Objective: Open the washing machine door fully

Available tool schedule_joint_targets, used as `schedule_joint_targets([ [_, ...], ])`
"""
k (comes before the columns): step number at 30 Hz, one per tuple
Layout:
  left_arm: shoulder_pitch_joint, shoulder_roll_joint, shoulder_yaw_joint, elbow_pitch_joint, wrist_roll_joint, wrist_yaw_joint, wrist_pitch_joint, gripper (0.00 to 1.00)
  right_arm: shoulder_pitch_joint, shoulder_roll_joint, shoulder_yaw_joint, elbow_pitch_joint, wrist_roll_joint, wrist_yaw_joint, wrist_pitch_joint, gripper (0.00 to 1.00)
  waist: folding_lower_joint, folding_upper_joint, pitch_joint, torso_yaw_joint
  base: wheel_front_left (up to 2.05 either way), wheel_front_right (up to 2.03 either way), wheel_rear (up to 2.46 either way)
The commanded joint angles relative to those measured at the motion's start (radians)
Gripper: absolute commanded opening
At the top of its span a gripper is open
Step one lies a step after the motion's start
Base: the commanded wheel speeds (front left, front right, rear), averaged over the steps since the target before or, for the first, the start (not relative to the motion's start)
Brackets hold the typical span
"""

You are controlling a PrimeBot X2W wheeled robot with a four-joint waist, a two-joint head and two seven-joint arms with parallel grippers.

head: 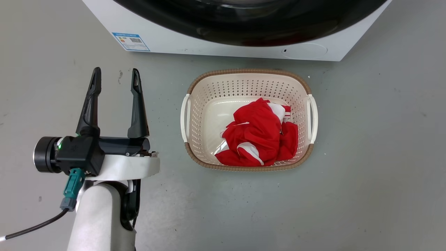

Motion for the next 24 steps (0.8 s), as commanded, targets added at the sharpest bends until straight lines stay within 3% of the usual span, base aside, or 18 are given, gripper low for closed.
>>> schedule_joint_targets([
  [1, -0.01, -0.001, -0.001, 0.003, -0.001, 0.005, -0.003, 1.0, 0.019, 0.026, 0.008, -0.009, 0.006, 0.0, 0.02, 0.0, -0.0001, 0.0, -0.003, -0.003, 0.0, 0.0, 0.0],
  [12, 0.01, -0.001, -0.008, 0.02, -0.004, 0.01, -0.003, 1.0, 0.108, 0.031, 0.027, -0.101, 0.047, 0.0, 0.208, 0.0, -0.0001, 0.0, -0.054, -0.02, 0.0, 0.0, 0.0],
  [24, 0.091, -0.001, -0.027, 0.057, -0.015, 0.015, -0.003, 1.0, 0.316, 0.05, 0.064, -0.208, 0.106, 0.0, 0.389, 0.0, -0.0001, 0.0, -0.206, -0.018, 0.0, 0.0, 0.0],
])
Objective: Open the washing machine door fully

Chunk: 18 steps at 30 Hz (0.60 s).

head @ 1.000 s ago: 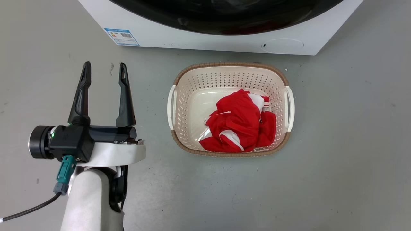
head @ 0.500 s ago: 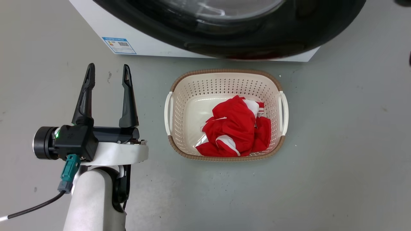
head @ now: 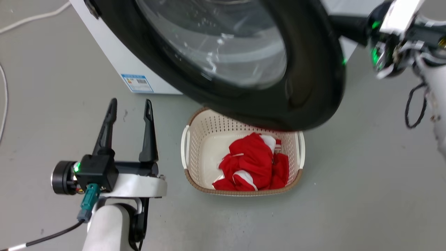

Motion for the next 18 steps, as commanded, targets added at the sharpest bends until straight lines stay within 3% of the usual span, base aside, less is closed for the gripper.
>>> schedule_joint_targets([
  [1, 0.025, -0.001, -0.005, 0.006, -0.006, 0.007, -0.003, 1.0, 0.05, 0.018, 0.014, -0.02, 0.012, 0.0, 0.028, 0.0, 0.0, 0.0, -0.053, 0.005, 0.0, 0.0, 0.0],
  [11, 0.11, -0.001, -0.016, 0.028, -0.008, -0.001, -0.003, 1.0, 0.235, 0.073, 0.066, -0.153, 0.059, 0.0, 0.125, 0.0, 0.0, 0.0, -0.173, 0.019, 0.0, 0.0, 0.0],
  [18, 0.131, -0.001, -0.022, 0.03, -0.007, 0.0, -0.003, 1.0, 0.326, 0.125, 0.096, -0.275, 0.075, 0.0, 0.117, 0.0, 0.0, 0.0, -0.203, 0.023, 0.0, 0.0, 0.0],
])
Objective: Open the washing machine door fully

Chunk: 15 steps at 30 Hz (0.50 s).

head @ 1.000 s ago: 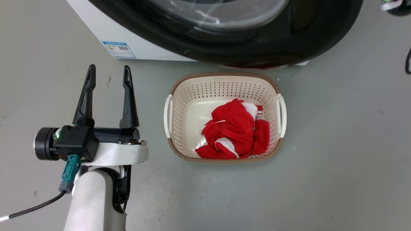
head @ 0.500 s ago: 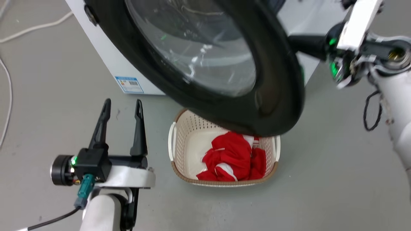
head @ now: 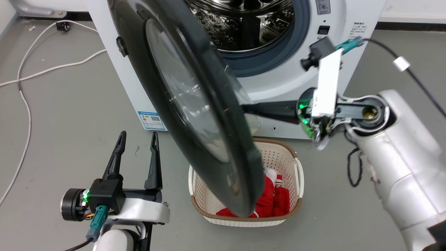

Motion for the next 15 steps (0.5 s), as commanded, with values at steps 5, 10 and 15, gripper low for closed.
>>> schedule_joint_targets([
  [5, 0.015, -0.001, 0.0, 0.006, 0.003, -0.005, -0.003, 1.0, 0.077, 0.052, 0.027, -0.069, 0.011, 0.0, -0.025, 0.0, 0.0001, 0.0, -0.021, 0.001, 0.0, 0.0, 0.0],
  [10, 0.022, -0.001, 0.005, 0.014, 0.002, -0.009, -0.003, 1.0, 0.111, 0.08, 0.043, -0.091, 0.015, 0.0, -0.049, 0.0, 0.0001, 0.0, -0.037, -0.002, 0.0, 0.0, 0.0],
  [15, 0.035, -0.001, 0.013, 0.022, 0.005, -0.014, -0.003, 1.0, 0.15, 0.102, 0.049, -0.109, 0.023, 0.0, -0.084, 0.0, 0.0001, 0.0, -0.055, -0.019, 0.0, 0.0, 0.0],
])
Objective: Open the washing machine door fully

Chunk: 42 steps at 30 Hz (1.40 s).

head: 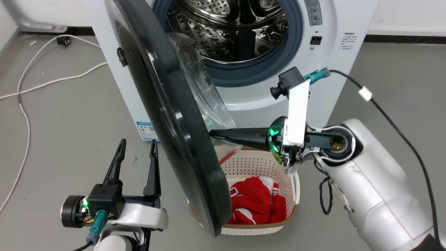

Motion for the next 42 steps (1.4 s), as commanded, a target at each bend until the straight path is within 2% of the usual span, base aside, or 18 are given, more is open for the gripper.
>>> schedule_joint_targets([
  [1, 0.019, -0.001, 0.006, 0.003, 0.003, -0.003, -0.003, 1.0, 0.035, 0.013, 0.002, -0.016, -0.003, 0.0, -0.026, 0.0, 0.0001, 0.0, -0.011, -0.014, 0.0, 0.0, 0.0],
  [3, 0.025, 0.0, 0.009, 0.006, 0.001, -0.004, -0.003, 1.0, 0.058, 0.014, -0.016, -0.029, -0.008, 0.0, -0.074, 0.0, 0.0001, 0.0, -0.017, -0.024, 0.0, 0.0, 0.0],
  [6, 0.035, 0.0, 0.019, 0.007, 0.001, 0.001, -0.003, 1.0, 0.091, 0.022, -0.064, -0.015, -0.015, 0.0, -0.201, 0.0, 0.0001, 0.0, -0.024, -0.047, 0.0, 0.0, 0.0],
  [7, 0.035, 0.0, 0.019, 0.007, 0.001, 0.001, -0.003, 1.0, 0.091, 0.022, -0.064, -0.015, -0.015, 0.0, -0.201, 0.0, 0.0001, 0.0, -0.024, -0.047, 0.0, 0.0, 0.0],
  [8, 0.041, 0.0, 0.023, 0.01, 0.0, 0.005, -0.003, 1.0, 0.11, 0.027, -0.09, -0.005, -0.028, 0.0, -0.284, 0.0, 0.0001, 0.0, -0.03, -0.059, 0.0, 0.0, 0.0],
  [9, 0.041, 0.0, 0.023, 0.01, 0.0, 0.005, -0.003, 1.0, 0.11, 0.027, -0.09, -0.005, -0.028, 0.0, -0.284, 0.0, 0.0001, 0.0, -0.03, -0.059, 0.0, 0.0, 0.0],
  [15, 0.057, 0.0, 0.045, 0.013, -0.002, 0.016, -0.003, 1.0, 0.2, 0.028, -0.2, -0.026, -0.032, 0.0, -0.515, 0.0, 0.0001, 0.0, -0.051, -0.093, 0.0, 0.0, 0.0],
  [16, 0.06, 0.0, 0.046, 0.013, -0.001, 0.017, -0.003, 1.0, 0.221, 0.023, -0.221, -0.041, -0.035, 0.0, -0.553, 0.23, 0.0001, 0.0, -0.053, -0.095, 0.0, 0.0, 0.0],
  [17, 0.065, 0.0, 0.051, 0.012, -0.001, 0.019, -0.003, 1.0, 0.245, 0.018, -0.24, -0.058, -0.041, 0.0, -0.588, 0.73, 0.0001, 0.0, -0.055, -0.1, 0.0, 0.0, 0.0],
  [18, 0.068, 0.0, 0.054, 0.012, 0.0, 0.02, -0.003, 1.0, 0.27, 0.012, -0.258, -0.076, -0.048, 0.0, -0.625, 1.0, 0.0001, 0.0, -0.056, -0.103, 0.0, 0.0, 0.0],
  [22, 0.076, 0.0, 0.065, 0.01, 0.004, 0.019, -0.003, 1.0, 0.37, -0.018, -0.309, -0.147, -0.126, 0.0, -0.788, 1.0, 0.0001, 0.0, -0.063, -0.113, 0.0, 0.0, 0.0],
  [28, 0.084, 0.0, 0.069, 0.01, 0.006, 0.017, -0.003, 1.0, 0.494, -0.089, -0.327, -0.188, -0.37, 0.0, -1.06, 1.0, 0.0001, 0.0, -0.071, -0.114, 0.0, 0.0, 0.0],
  [30, 0.085, 0.0, 0.071, 0.012, 0.007, 0.017, -0.003, 1.0, 0.527, -0.109, -0.337, -0.191, -0.467, 0.0, -1.111, 1.0, 0.0001, 0.0, -0.075, -0.113, 0.0, 0.0, 0.0],
  [33, 0.09, 0.0, 0.074, 0.013, 0.008, 0.016, -0.003, 1.0, 0.569, -0.132, -0.382, -0.203, -0.675, 0.0, -1.14, 1.0, 0.0001, 0.0, -0.079, -0.112, 0.0, 0.0, 0.0],
  [35, 0.093, 0.0, 0.079, 0.013, 0.009, 0.016, -0.003, 1.0, 0.593, -0.127, -0.457, -0.24, -0.861, 0.0, -1.144, 1.0, 0.0001, 0.0, -0.082, -0.113, 0.0, 0.0, 0.0],
  [40, 0.098, 0.0, 0.085, 0.011, 0.014, 0.014, -0.003, 1.0, 0.687, -0.035, -0.591, -0.402, -1.286, 0.0, -1.143, 1.0, 0.0001, 0.0, -0.086, -0.113, 0.0, 0.0, 0.0],
  [42, 0.098, 0.0, 0.085, 0.011, 0.017, 0.01, -0.003, 1.0, 0.716, -0.006, -0.608, -0.46, -1.389, 0.0, -1.144, 1.0, 0.0001, 0.0, -0.088, -0.112, 0.0, 0.0, 0.0],
])
